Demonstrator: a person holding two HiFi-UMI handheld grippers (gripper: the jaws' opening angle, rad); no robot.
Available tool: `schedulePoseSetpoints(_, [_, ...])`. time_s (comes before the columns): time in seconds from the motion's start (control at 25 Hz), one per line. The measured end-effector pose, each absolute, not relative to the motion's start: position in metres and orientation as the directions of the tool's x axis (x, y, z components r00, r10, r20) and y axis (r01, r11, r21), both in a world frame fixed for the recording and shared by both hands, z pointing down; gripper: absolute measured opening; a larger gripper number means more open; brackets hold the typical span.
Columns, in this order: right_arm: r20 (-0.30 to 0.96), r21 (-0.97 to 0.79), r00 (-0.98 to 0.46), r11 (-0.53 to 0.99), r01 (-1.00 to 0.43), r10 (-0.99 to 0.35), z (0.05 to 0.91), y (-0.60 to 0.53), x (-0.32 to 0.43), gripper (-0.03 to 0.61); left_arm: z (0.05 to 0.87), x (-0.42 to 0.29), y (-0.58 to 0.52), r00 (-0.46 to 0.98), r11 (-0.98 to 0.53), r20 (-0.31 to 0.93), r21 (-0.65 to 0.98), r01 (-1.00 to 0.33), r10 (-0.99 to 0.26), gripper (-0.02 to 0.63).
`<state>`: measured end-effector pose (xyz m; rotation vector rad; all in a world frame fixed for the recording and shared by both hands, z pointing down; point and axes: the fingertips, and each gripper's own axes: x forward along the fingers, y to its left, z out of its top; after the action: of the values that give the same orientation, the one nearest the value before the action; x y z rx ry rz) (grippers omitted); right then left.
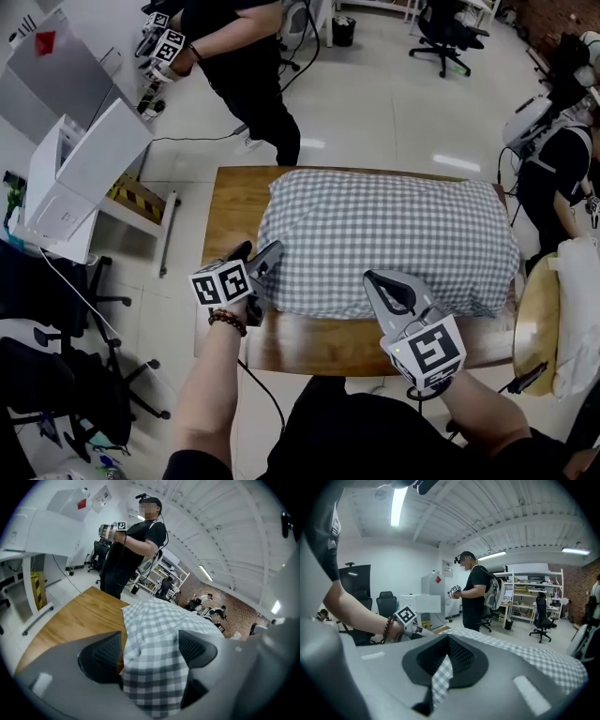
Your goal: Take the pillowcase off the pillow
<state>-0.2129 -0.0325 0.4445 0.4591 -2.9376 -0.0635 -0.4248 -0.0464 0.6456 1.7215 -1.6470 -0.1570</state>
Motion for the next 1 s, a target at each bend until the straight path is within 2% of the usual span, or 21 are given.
schedulePoseSetpoints(0.28, [0.195, 0.058, -0.927, 0.947, -0.316, -0.321, 0.453, -0.055, -0.239, 0.002, 0.672, -0.442, -0.074, 0.353, -0.018, 0.287, 0.754, -0.657, -0.89, 0.376])
schedulePoseSetpoints(0.4, [0.198, 0.059, -0.928, 0.949, -0.311, -0.317, 0.455, -0.058, -0.245, 0.002, 0.68, -0.439, -0.076, 0.409, -0.044, 0.269, 0.79, -0.612, -0.872, 0.353])
schedulePoseSetpoints(0.6, [0.19, 0.06, -0.928, 0.948, -0.314, -0.32, 0.456, -0.065, -0.245, 0.002, 0.666, -0.43, -0.08, 0.426, -0.09, 0.278, 0.741, -0.666, -0.861, 0.156])
schedulePoseSetpoints(0.88, [0.176, 0.064, -0.929, 0.946, -0.319, -0.325, 0.45, -0.064, -0.244, 0.002, 0.65, -0.435, -0.075, 0.358, -0.062, 0.29, 0.695, -0.717, -0.887, 0.039])
schedulePoseSetpoints(1.0, [0.175, 0.069, -0.925, 0.942, -0.33, -0.337, 0.45, -0.064, -0.241, 0.002, 0.656, -0.434, -0.068, 0.292, -0.009, 0.38, 0.596, -0.803, -0.878, 0.024])
